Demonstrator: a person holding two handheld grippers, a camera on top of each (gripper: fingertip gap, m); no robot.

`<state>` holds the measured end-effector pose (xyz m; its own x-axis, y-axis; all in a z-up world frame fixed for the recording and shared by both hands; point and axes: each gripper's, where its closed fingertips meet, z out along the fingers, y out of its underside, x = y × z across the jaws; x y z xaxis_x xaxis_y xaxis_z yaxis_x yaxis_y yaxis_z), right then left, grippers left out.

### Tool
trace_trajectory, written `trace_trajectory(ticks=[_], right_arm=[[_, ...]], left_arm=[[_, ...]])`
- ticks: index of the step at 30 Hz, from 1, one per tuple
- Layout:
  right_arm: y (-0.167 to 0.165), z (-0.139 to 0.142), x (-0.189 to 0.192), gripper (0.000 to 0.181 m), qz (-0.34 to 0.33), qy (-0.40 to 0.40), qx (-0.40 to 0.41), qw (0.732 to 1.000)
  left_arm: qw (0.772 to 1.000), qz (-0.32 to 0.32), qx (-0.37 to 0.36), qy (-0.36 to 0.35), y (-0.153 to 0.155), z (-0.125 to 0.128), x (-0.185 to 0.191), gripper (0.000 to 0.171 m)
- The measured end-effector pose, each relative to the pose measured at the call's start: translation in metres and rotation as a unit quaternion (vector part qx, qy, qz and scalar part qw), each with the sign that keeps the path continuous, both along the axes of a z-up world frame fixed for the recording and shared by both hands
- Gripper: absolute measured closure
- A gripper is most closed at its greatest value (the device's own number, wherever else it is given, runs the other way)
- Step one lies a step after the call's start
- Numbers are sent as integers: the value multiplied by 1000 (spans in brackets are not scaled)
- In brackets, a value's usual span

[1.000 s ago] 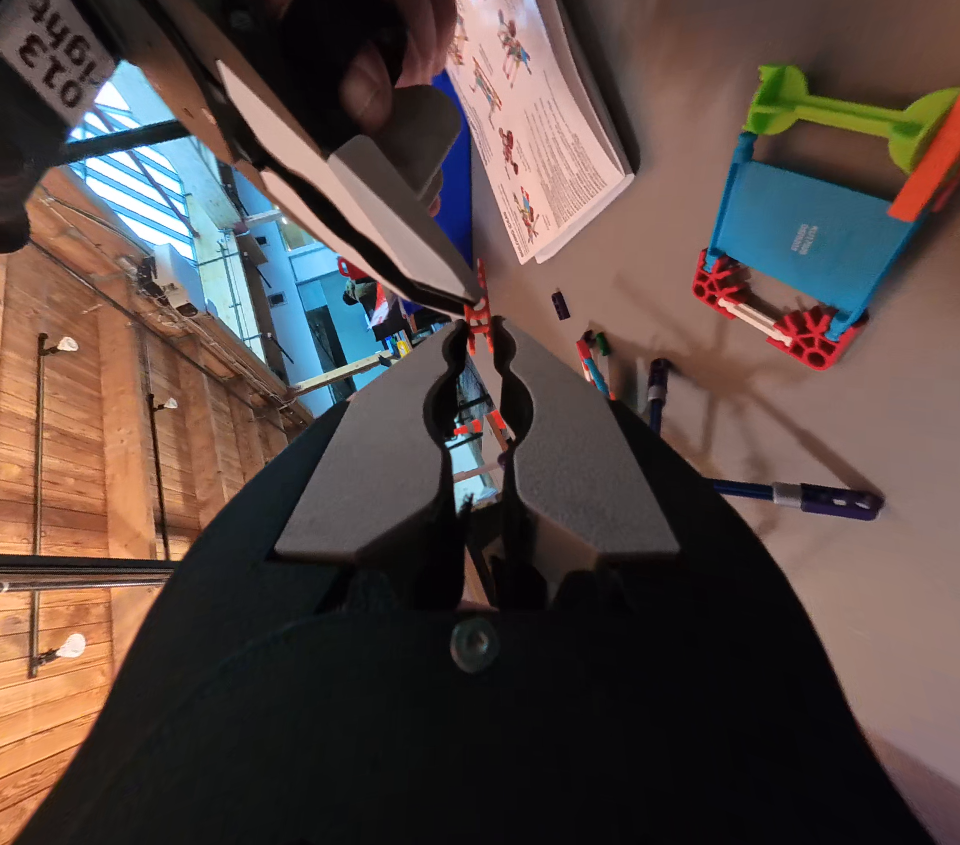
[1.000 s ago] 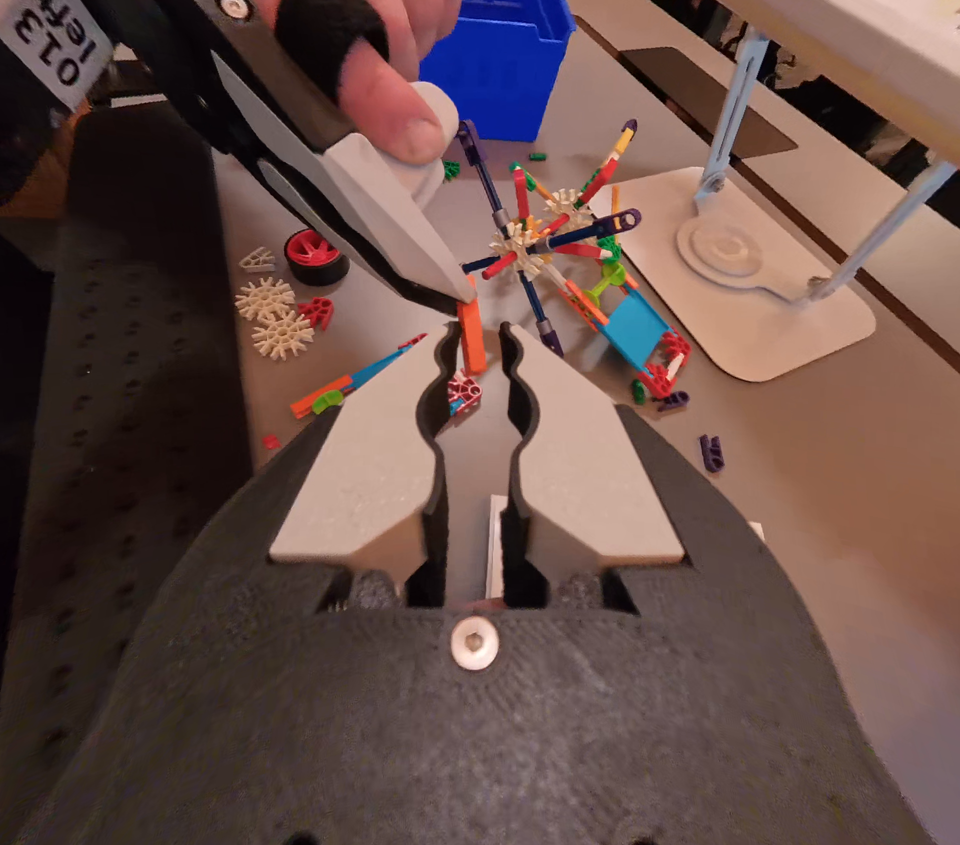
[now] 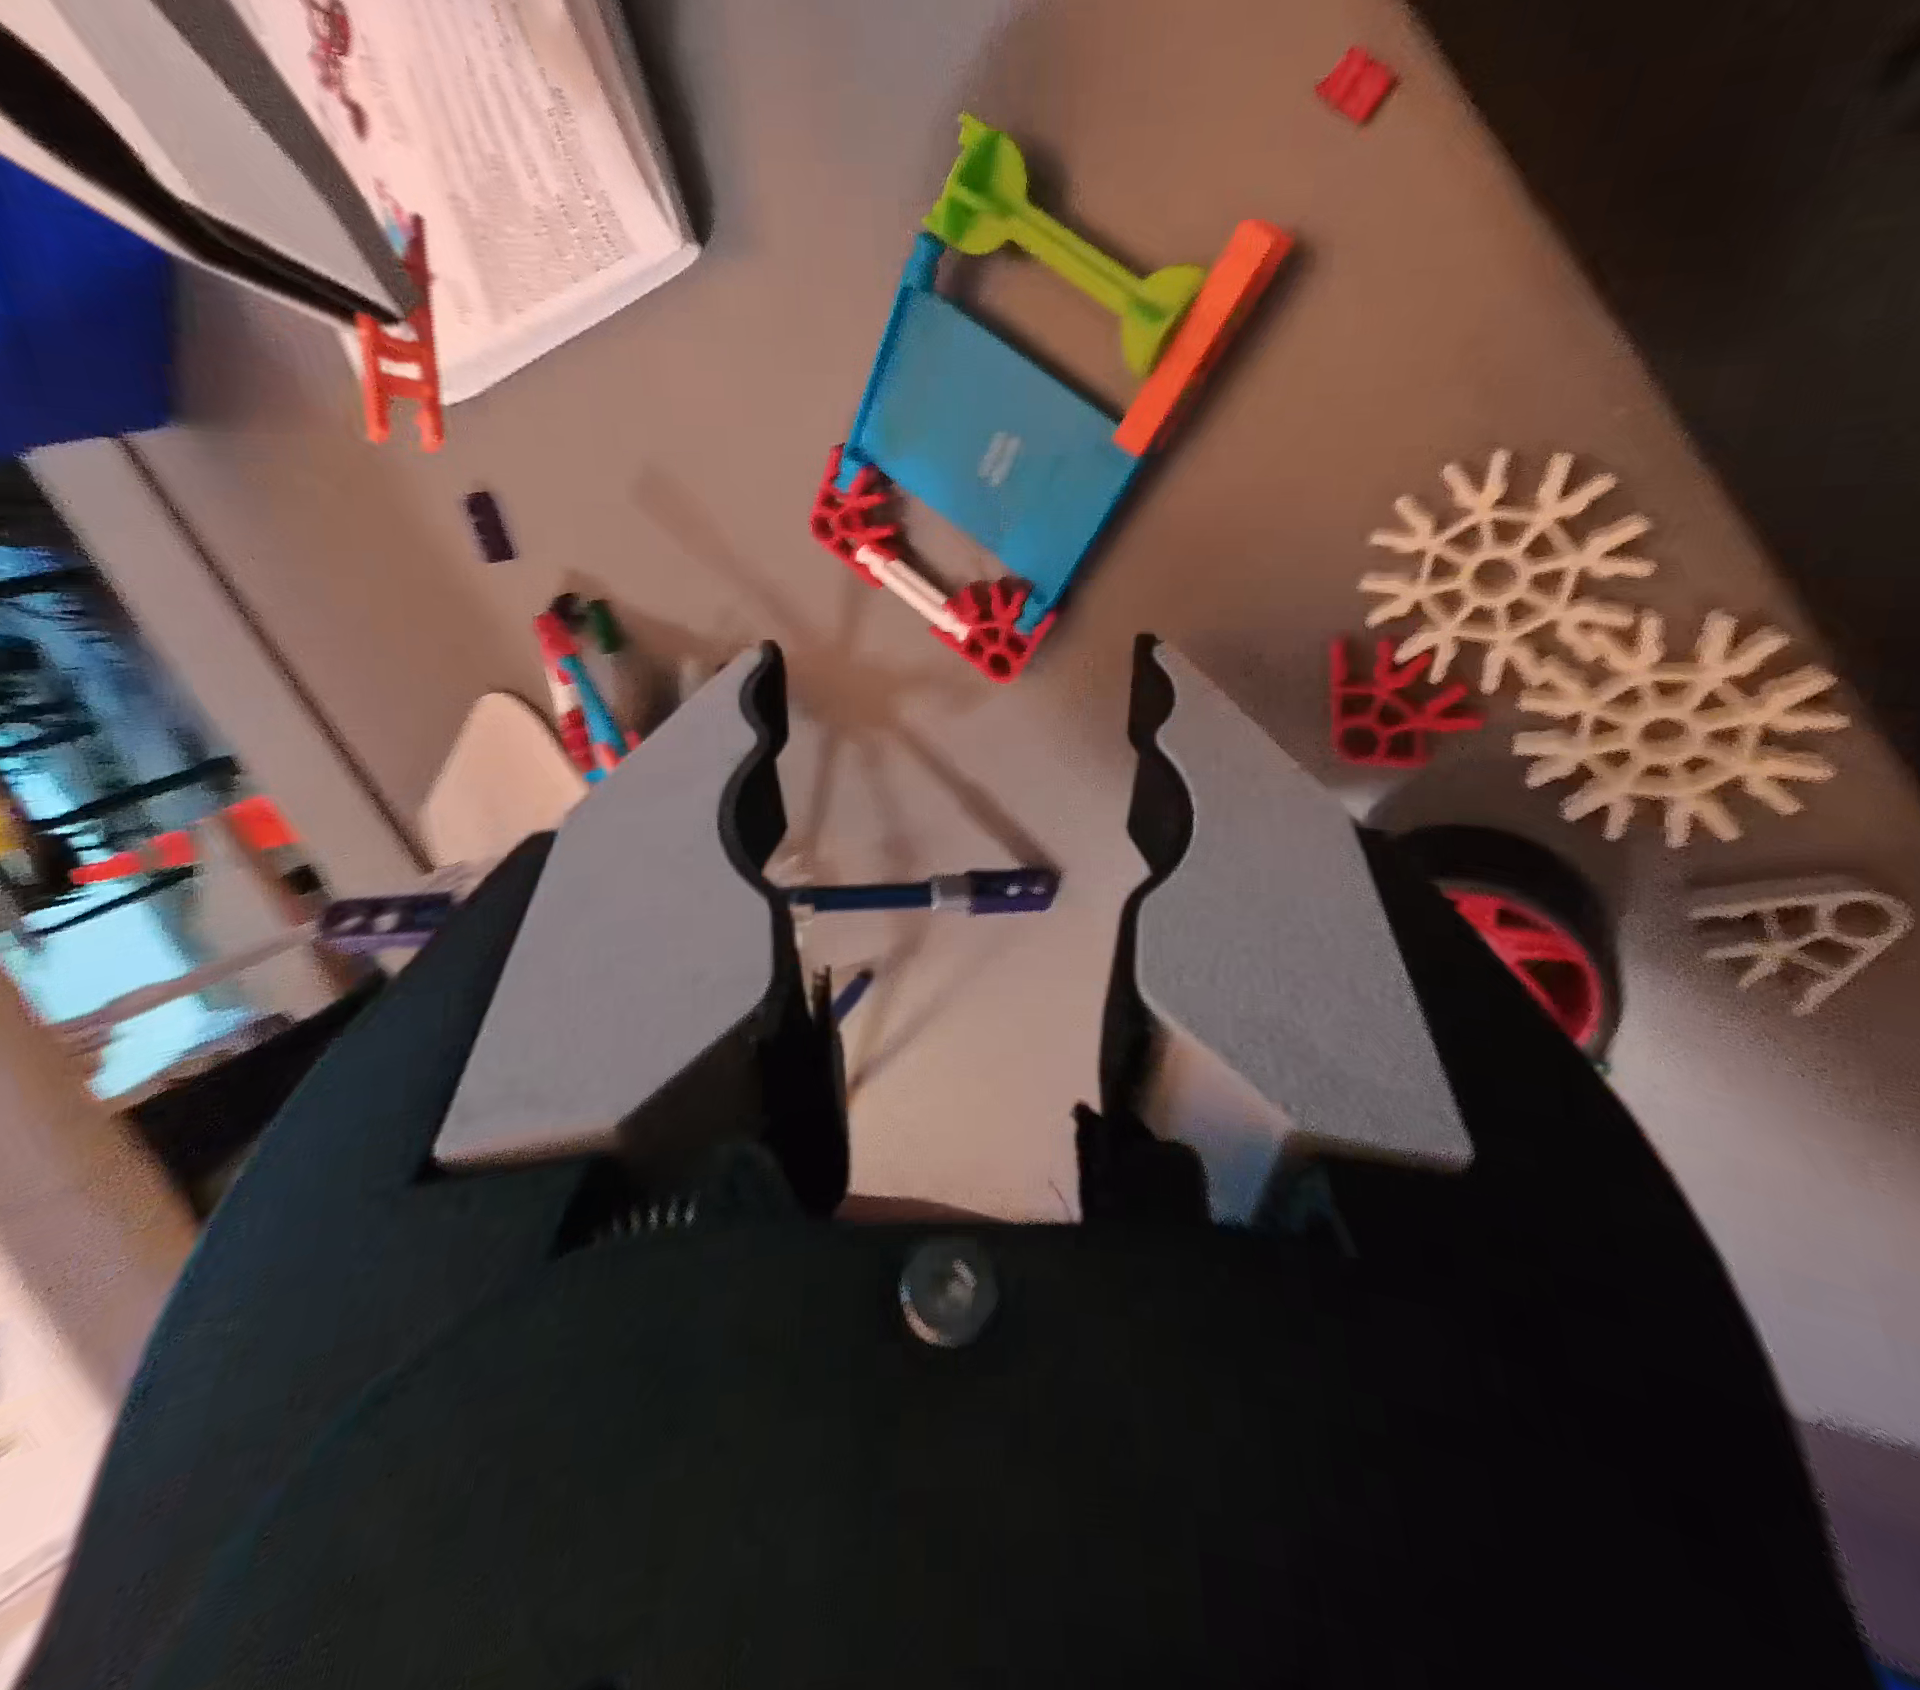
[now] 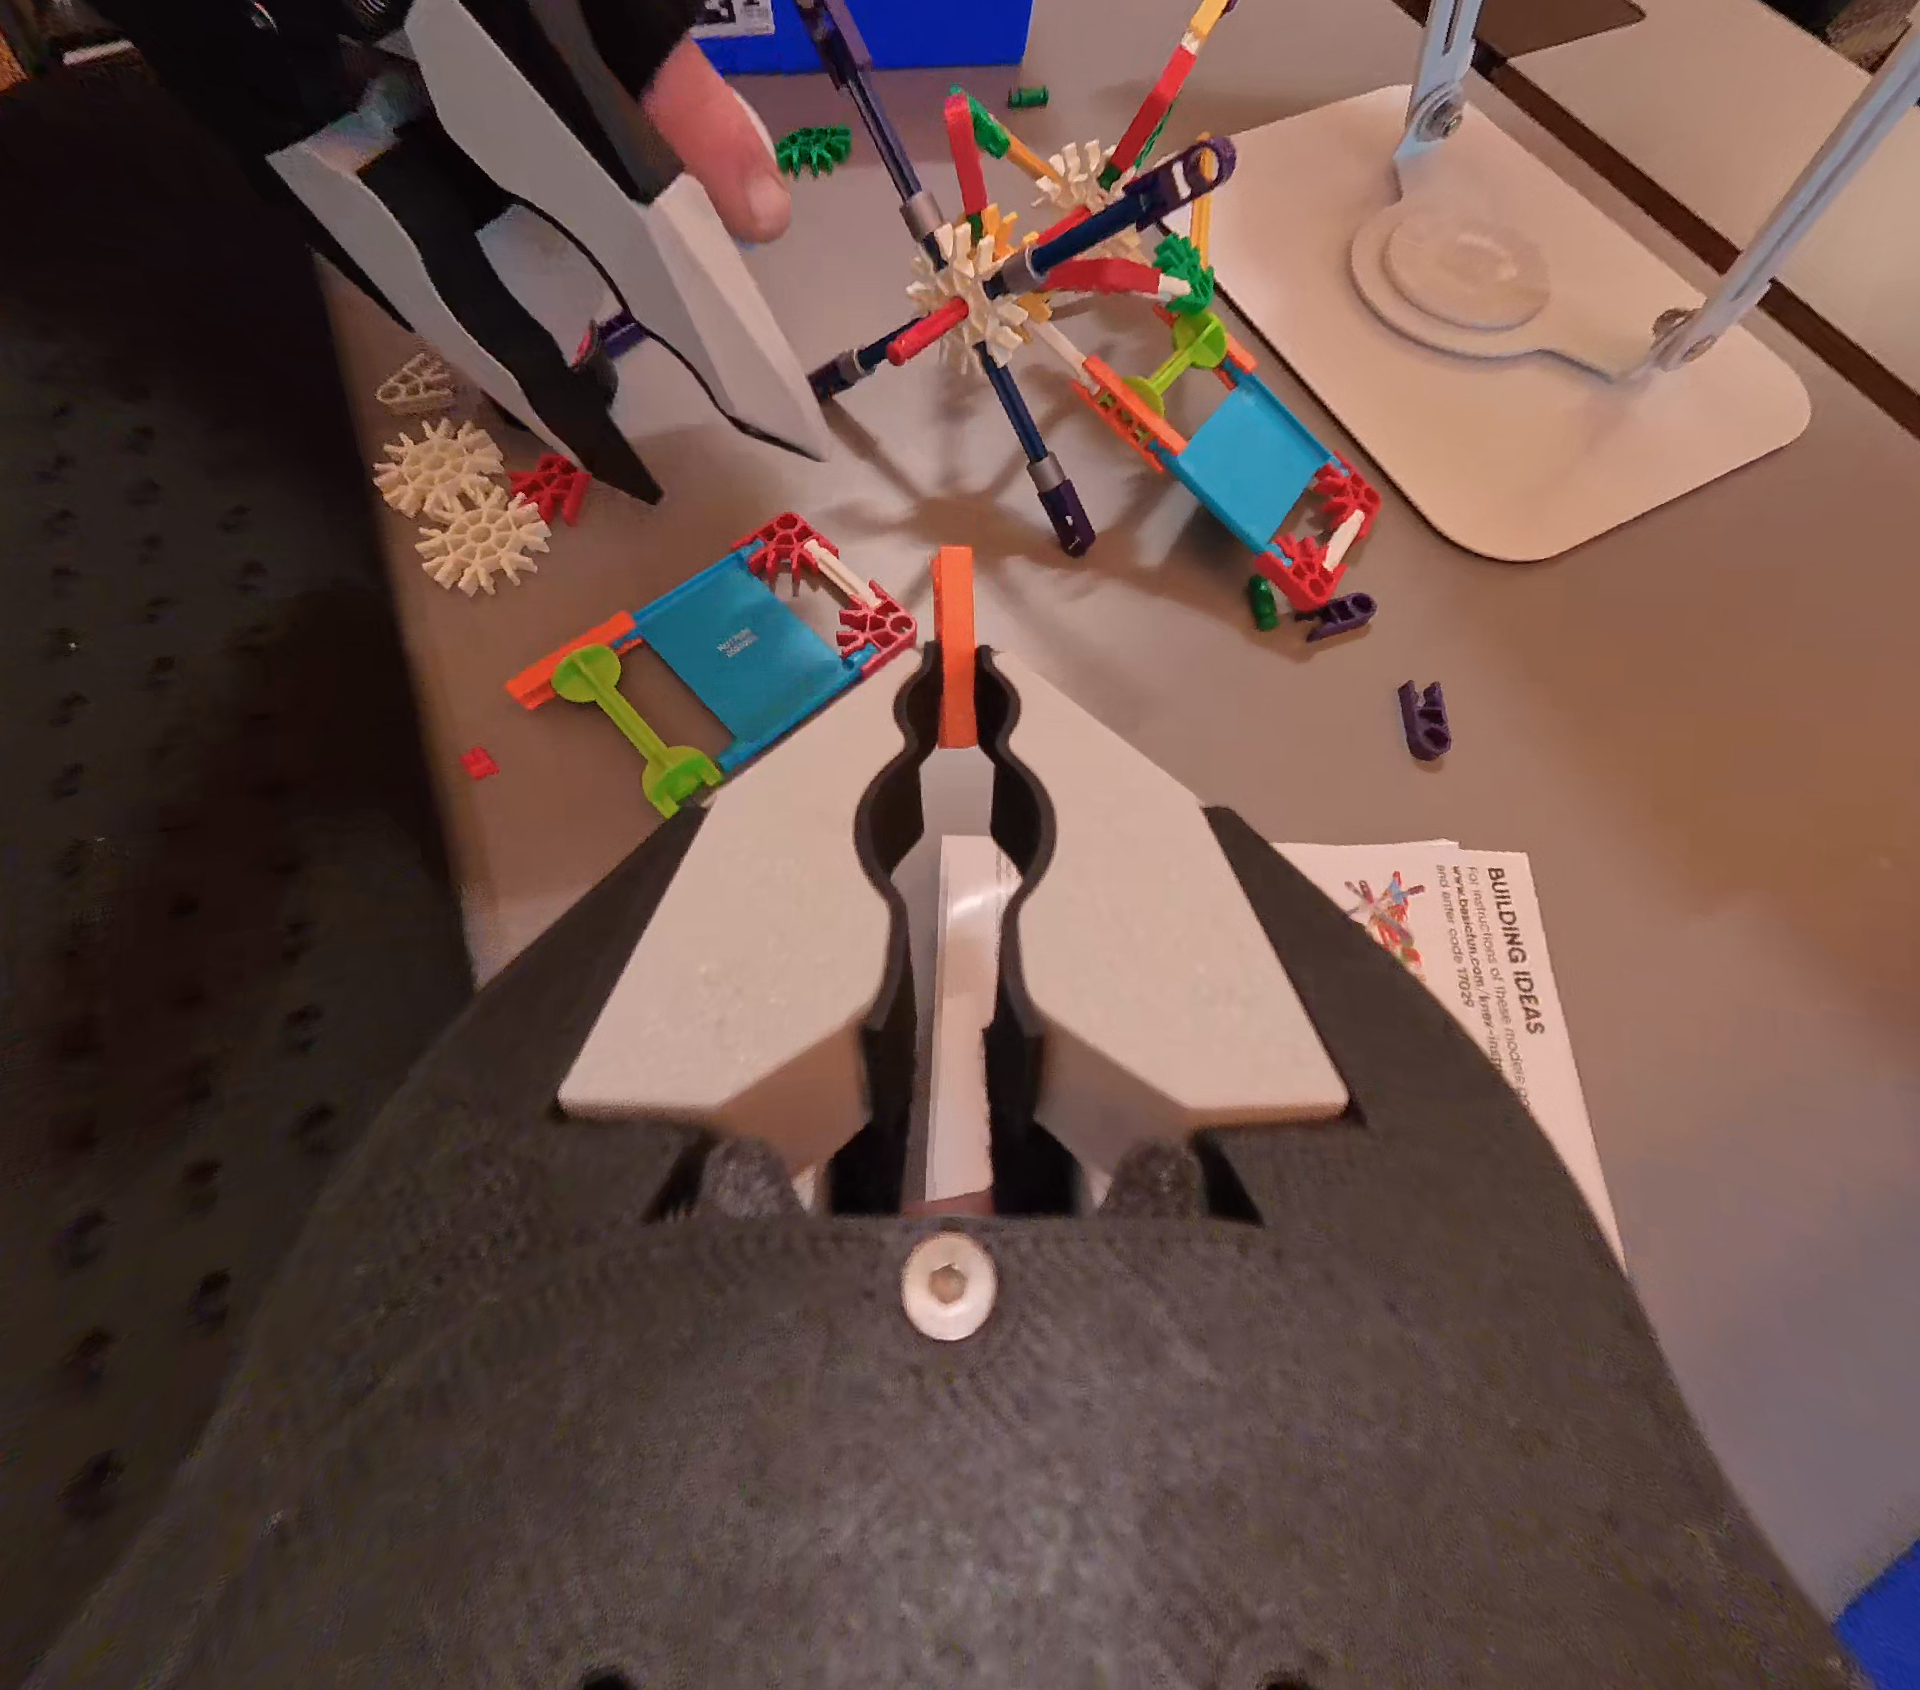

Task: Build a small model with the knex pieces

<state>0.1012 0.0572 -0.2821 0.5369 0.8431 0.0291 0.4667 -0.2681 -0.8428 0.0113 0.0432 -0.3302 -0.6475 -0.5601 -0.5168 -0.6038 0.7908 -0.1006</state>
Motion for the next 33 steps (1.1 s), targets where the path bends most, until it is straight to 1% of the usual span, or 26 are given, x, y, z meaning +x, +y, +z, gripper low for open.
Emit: trace_trajectory(ticks=[2,5,6,9,12,13,14,16,18,20,22,23,24,27,31,33], right_arm=[[0,0,1,178,0,2,0,1000],[1,0,2,178,-1,6,-3,1000],[1,-2,3,178,-1,4,-6,1000],[0,-7,4,178,0,-2,-17,1000],[-1,-11,4,178,3,-8,-26,1000],[-1,-12,4,178,4,-10,-27,1000],[-2,-13,4,178,5,-11,-28,1000],[-2,-14,4,177,6,-14,-29,999],[-3,-16,4,178,8,-18,-31,999],[-4,-17,4,177,10,-19,-35,999],[-5,-19,3,178,12,-22,-40,999],[-6,-21,4,178,13,-23,-44,999],[-7,-22,4,178,13,-25,-47,998],[-7,-23,5,178,12,-26,-50,998],[-7,-25,5,177,13,-29,-52,998],[-7,-26,4,177,15,-31,-54,998]], left_arm=[[999,18,-43,6,-5,-8,1,106],[997,37,-70,23,-10,-21,2,110],[995,53,-79,19,-10,-22,5,118],[990,100,-94,15,-8,-23,10,121],[977,148,-150,20,-21,-28,9,137],[975,149,-161,22,-27,-27,8,132],[978,141,-155,17,-29,-25,9,124],[984,129,-122,5,-21,-17,8,121],[985,132,-113,12,-13,-15,2,122],[988,124,-93,-3,-4,-14,5,127],[992,110,-70,6,0,-20,5,130],[992,107,-60,13,1,-24,4,136],[992,109,-66,15,-1,-27,5,148],[986,138,-88,19,-5,-30,4,158],[979,182,-94,12,-8,-30,-5,158],[970,224,-94,22,-10,-30,-15,158]])
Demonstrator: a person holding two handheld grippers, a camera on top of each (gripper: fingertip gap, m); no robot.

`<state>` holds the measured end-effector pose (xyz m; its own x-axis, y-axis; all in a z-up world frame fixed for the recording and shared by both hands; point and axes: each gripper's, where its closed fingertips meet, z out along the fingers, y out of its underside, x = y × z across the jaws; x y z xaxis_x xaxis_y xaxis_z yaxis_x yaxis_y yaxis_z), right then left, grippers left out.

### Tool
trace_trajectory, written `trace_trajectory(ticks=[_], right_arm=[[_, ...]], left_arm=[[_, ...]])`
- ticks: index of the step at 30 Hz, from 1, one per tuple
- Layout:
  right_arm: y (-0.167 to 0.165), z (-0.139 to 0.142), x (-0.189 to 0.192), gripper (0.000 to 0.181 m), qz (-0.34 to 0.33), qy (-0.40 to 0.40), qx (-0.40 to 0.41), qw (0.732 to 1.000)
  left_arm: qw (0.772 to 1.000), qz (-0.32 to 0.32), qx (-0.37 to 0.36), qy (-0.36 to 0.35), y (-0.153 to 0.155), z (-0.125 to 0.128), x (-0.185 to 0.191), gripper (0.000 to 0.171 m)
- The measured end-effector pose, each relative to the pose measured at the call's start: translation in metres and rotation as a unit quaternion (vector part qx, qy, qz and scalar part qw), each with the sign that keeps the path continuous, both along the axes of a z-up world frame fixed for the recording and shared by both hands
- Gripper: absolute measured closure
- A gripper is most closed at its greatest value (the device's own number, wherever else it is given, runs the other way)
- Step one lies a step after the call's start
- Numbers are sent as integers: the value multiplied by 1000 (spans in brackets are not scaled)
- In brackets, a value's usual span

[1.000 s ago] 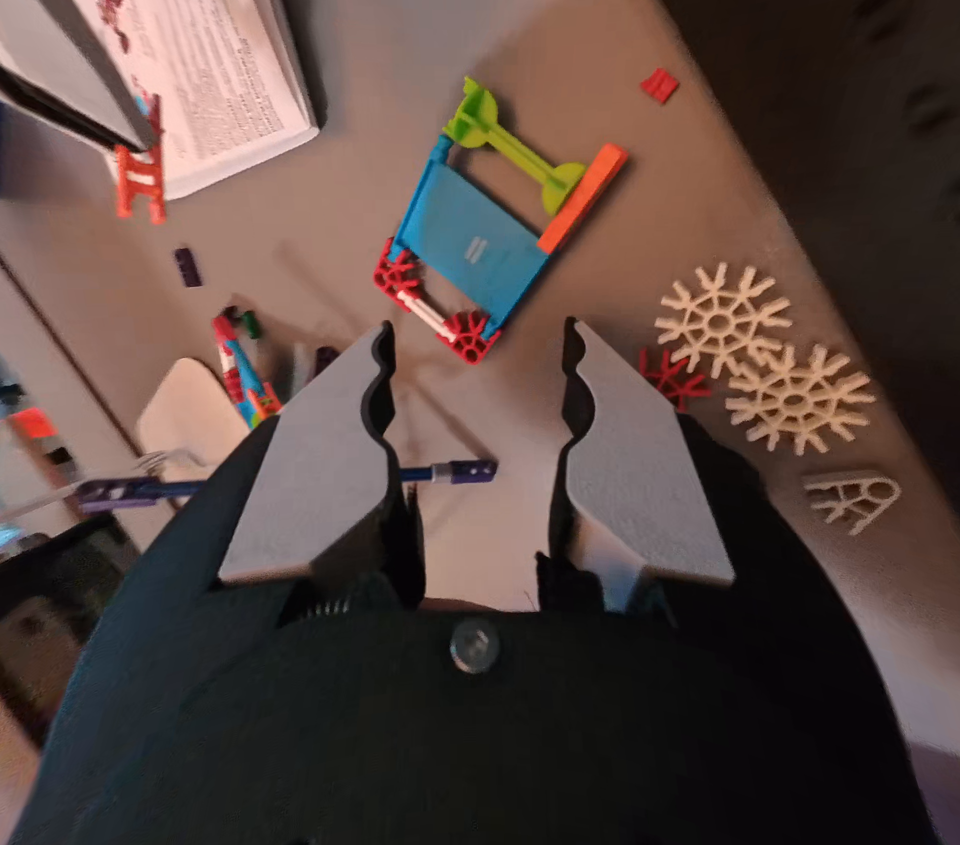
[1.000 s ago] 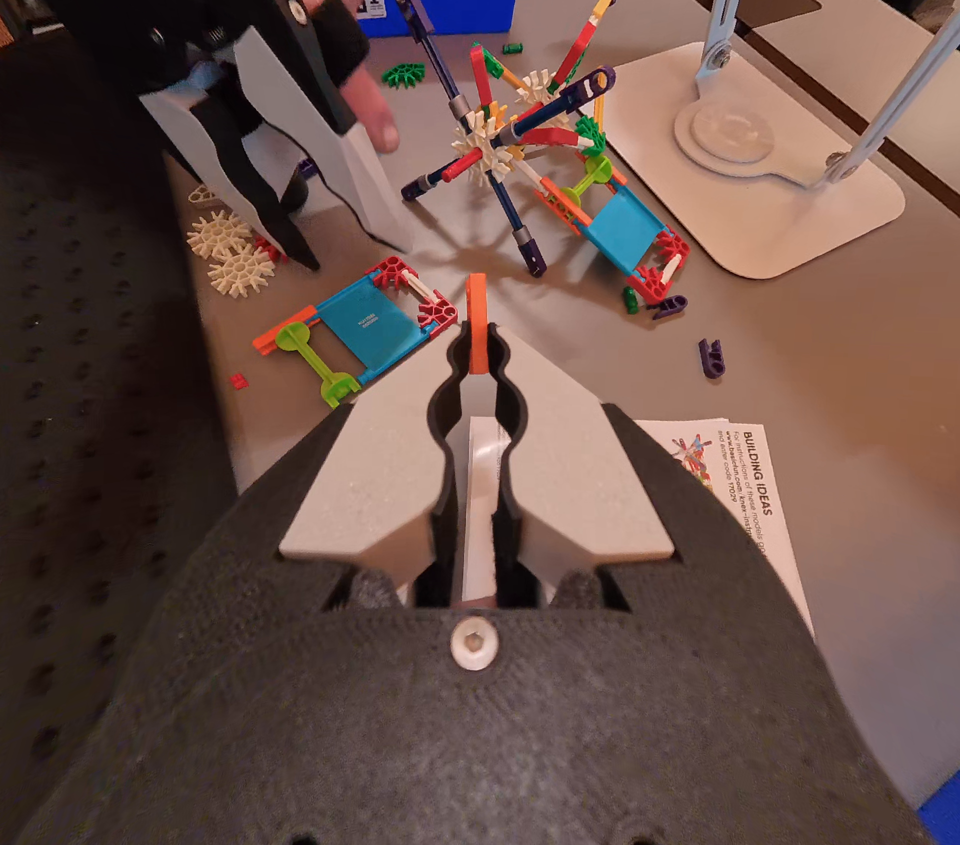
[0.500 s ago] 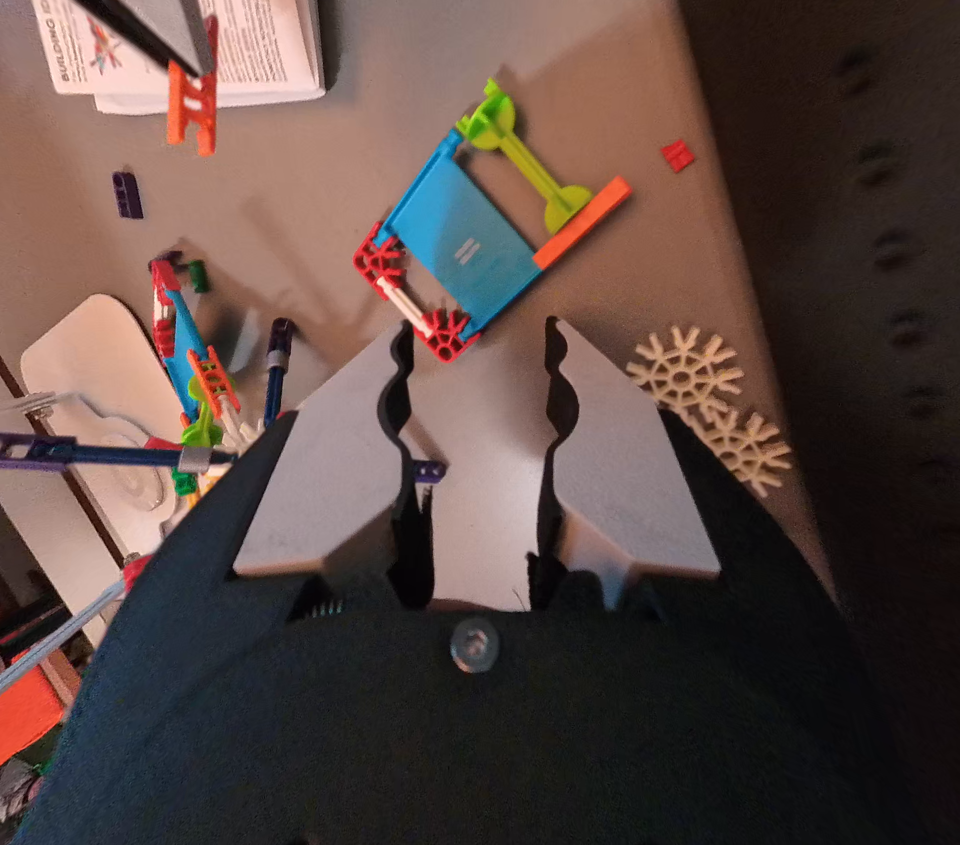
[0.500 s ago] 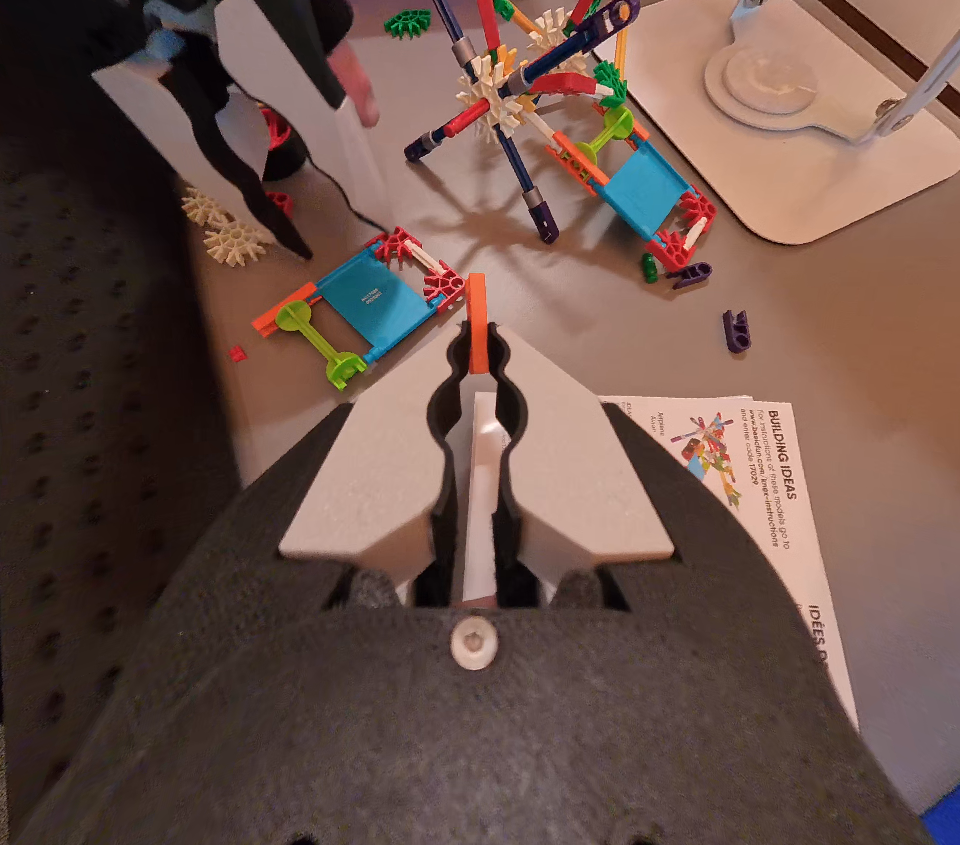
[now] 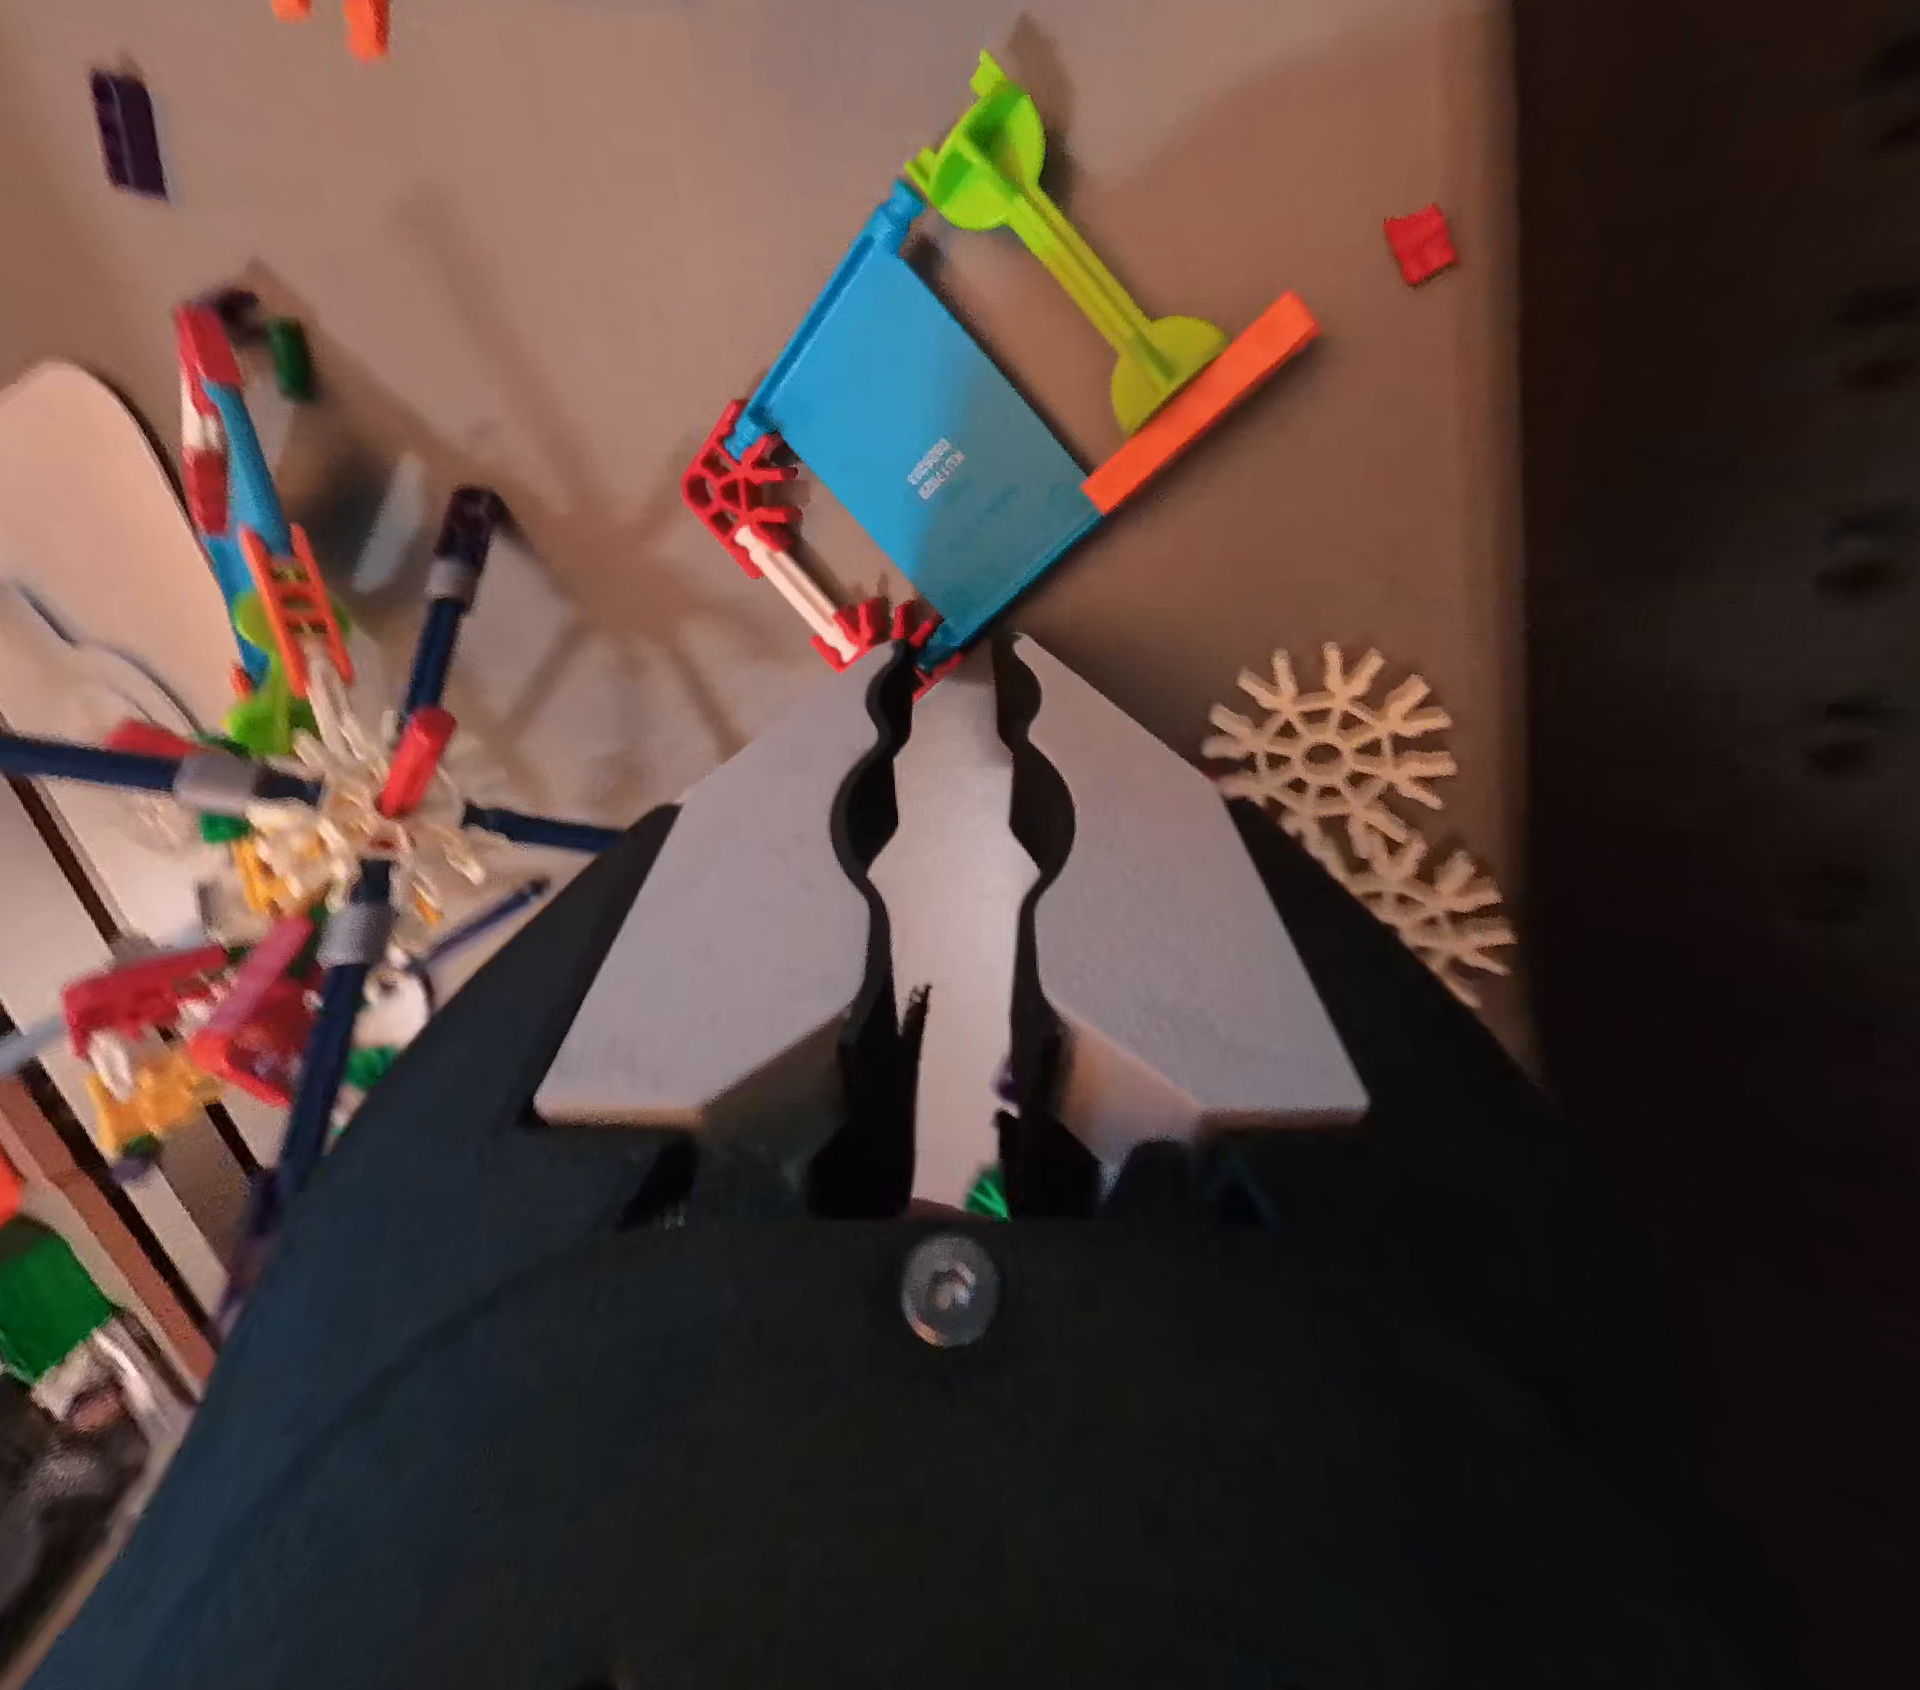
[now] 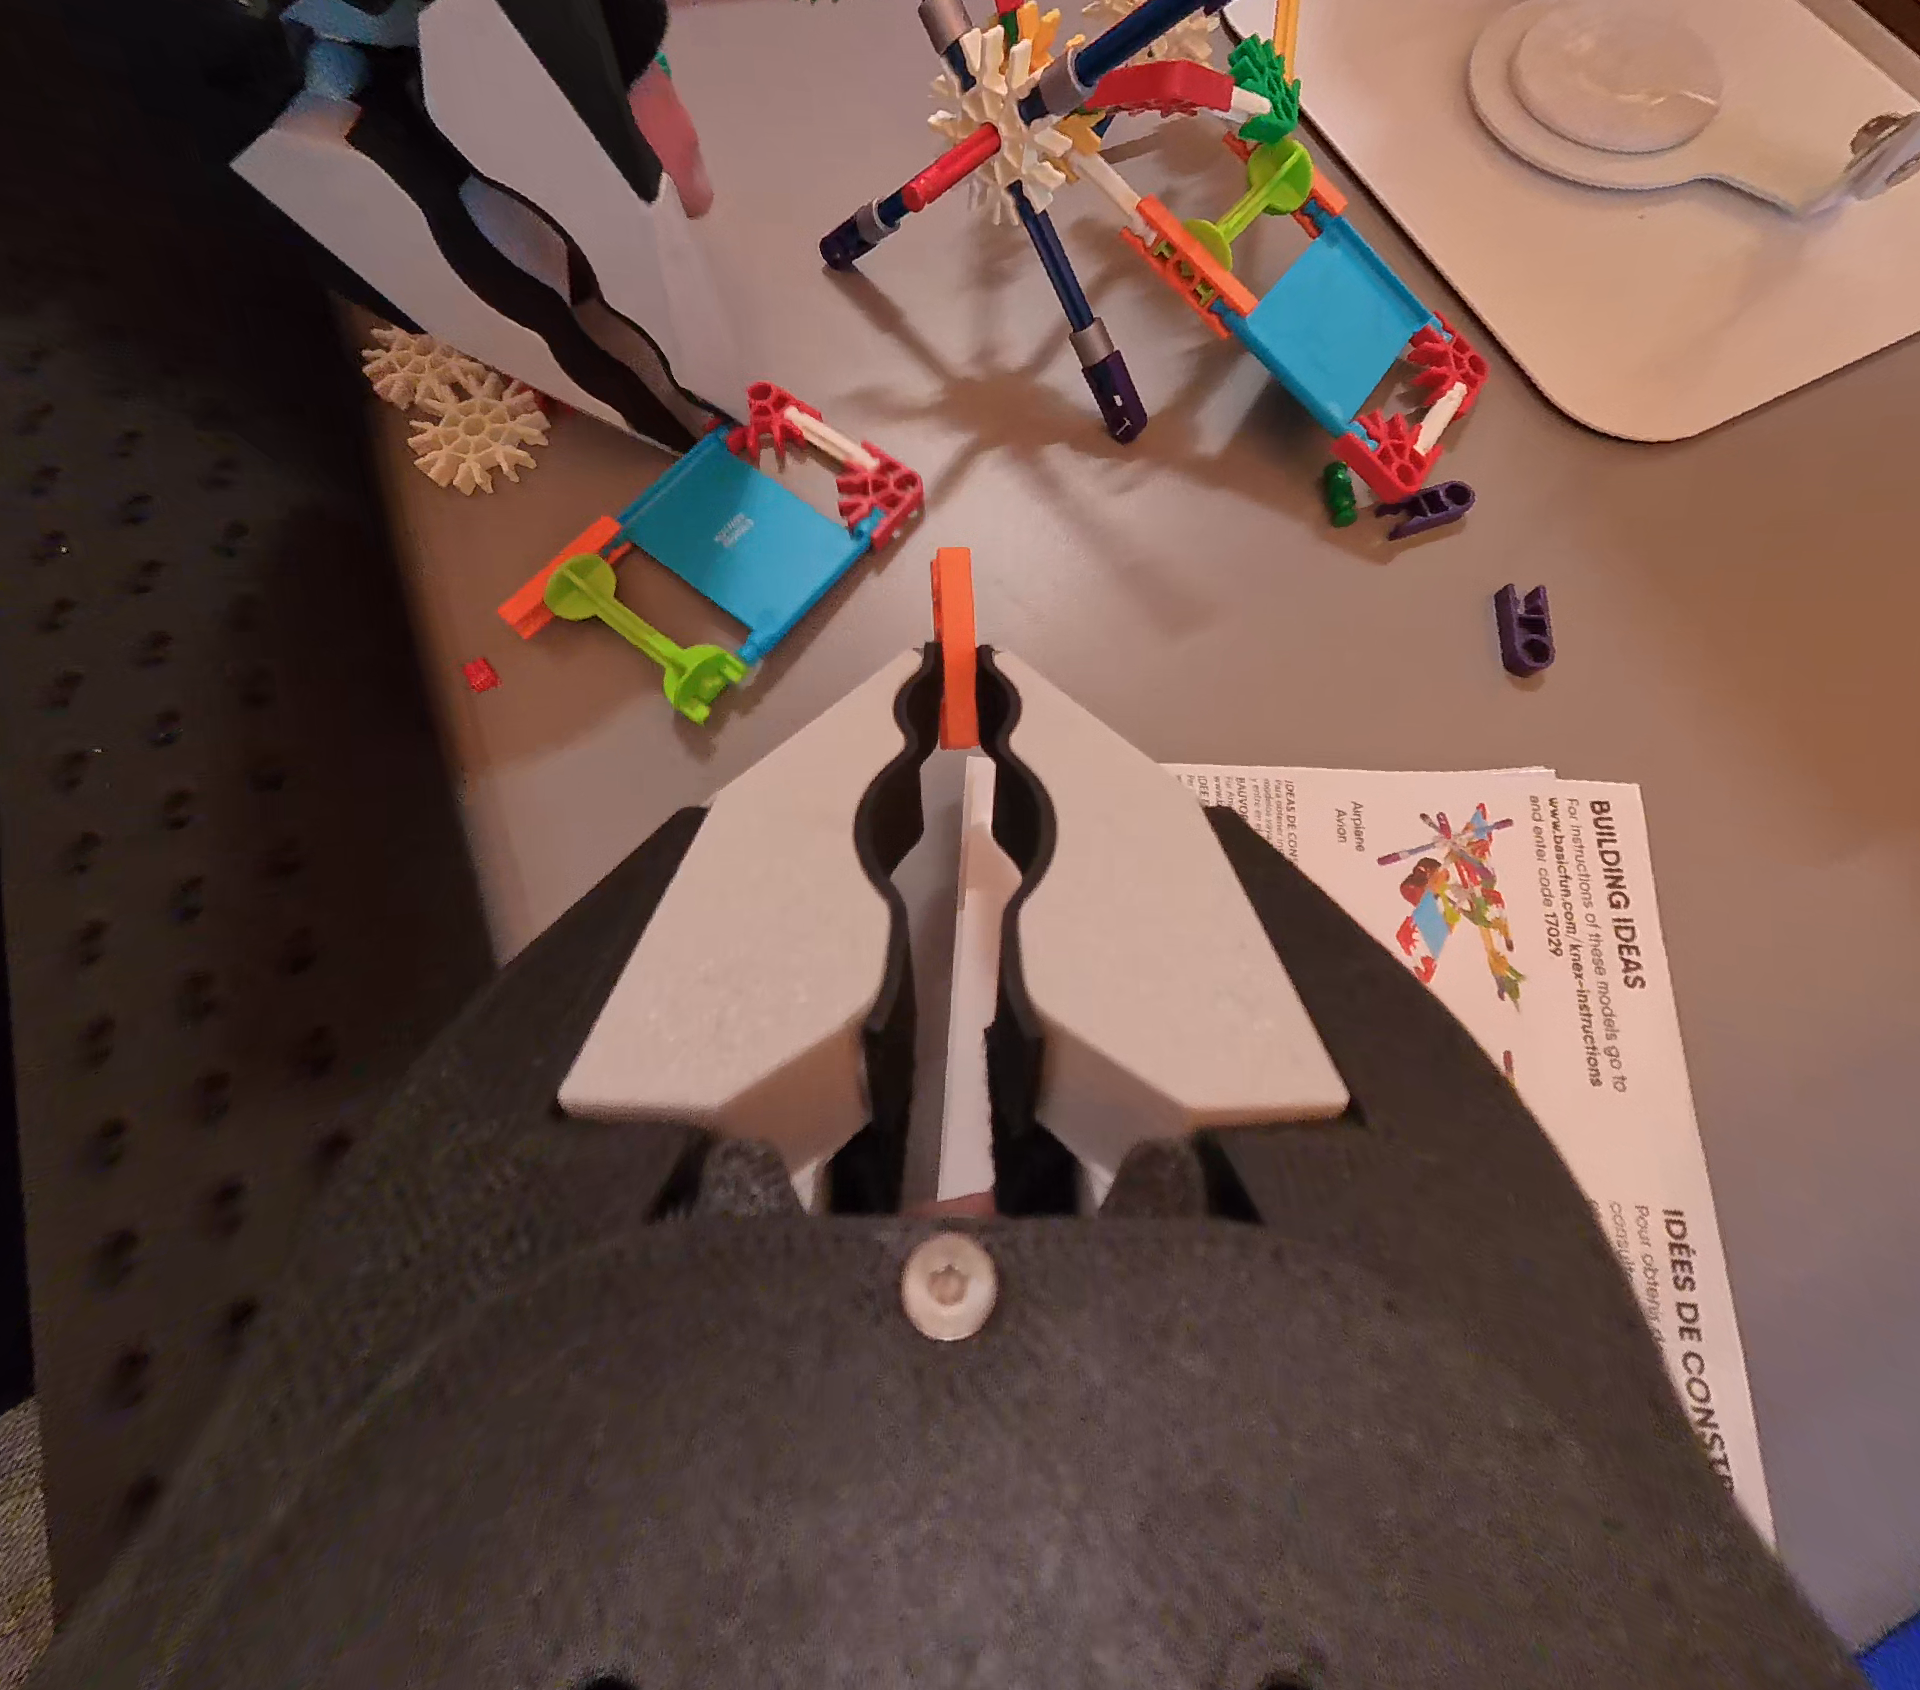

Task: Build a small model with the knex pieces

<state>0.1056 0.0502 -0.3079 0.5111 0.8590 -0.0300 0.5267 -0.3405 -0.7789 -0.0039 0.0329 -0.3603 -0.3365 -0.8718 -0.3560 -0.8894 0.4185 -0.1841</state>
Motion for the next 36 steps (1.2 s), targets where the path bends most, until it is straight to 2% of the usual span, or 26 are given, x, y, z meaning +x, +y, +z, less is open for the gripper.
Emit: trace_trajectory(ticks=[3,5,7,9,11,12,14,19,22,24,28,30,33,36], right_arm=[[-2,-2,-1,177,4,-2,-5,1000],[-4,-4,-3,178,9,-3,-12,1000],[-7,-6,-7,177,18,-2,-19,1000],[-14,-7,-15,177,37,6,-33,999],[-22,-11,-23,177,57,10,-54,997],[-24,-14,-27,177,63,8,-61,996],[-28,-20,-35,177,76,4,-78,994],[-35,-44,-41,177,80,-30,-129,988],[-36,-50,-41,177,72,-29,-152,985],[-33,-50,-39,177,64,-33,-149,986],[-28,-43,-34,160,56,-40,-118,991],[-25,-35,-32,158,54,-36,-92,994],[-36,-15,-42,159,111,-25,-15,993],[-59,-14,-59,163,189,-46,32,980]], left_arm=[[997,54,-43,34,-22,0,-21,151],[995,48,-77,48,-40,2,-32,126],[999,34,-38,19,-29,11,-30,127],[1000,-7,14,-10,-16,18,-25,125],[999,-25,22,1,-11,11,-27,113],[999,-39,30,-7,-9,8,-24,113],[996,-78,12,-35,-15,8,-14,113],[996,-85,-37,-16,-15,6,-9,103],[994,-103,-37,-11,-18,4,-7,125],[995,-93,-36,-10,-18,3,-5,131],[997,-60,-35,-15,-18,0,-3,152],[998,-47,-35,-18,-20,-2,-2,161],[999,-33,-31,-23,-21,-2,-2,164],[999,-30,-27,-24,-21,-2,-2,165]])
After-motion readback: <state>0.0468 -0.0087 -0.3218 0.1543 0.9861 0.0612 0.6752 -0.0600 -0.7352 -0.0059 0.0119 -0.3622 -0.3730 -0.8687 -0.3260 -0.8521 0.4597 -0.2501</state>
